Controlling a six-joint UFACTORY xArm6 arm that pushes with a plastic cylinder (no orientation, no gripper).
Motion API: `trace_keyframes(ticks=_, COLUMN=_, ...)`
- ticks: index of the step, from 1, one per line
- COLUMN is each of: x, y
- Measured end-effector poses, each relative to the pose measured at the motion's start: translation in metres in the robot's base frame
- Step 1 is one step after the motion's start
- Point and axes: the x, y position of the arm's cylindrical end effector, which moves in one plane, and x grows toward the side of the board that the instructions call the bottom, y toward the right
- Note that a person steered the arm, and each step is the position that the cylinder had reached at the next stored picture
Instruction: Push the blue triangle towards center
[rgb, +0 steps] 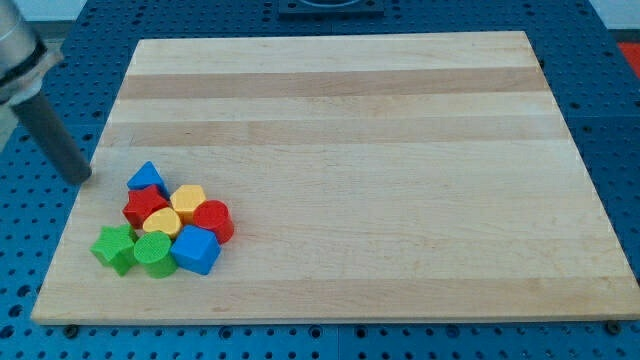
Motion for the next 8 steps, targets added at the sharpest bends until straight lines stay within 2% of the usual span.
trace_keyframes(ticks=1, x=0.069, y=0.001)
trace_keyframes(ticks=2, x=0.111, y=0.004)
trace_keyframes(ticks=4, x=0.111, y=0.051)
trace_keyframes(ticks=8, x=0.070, y=0.085)
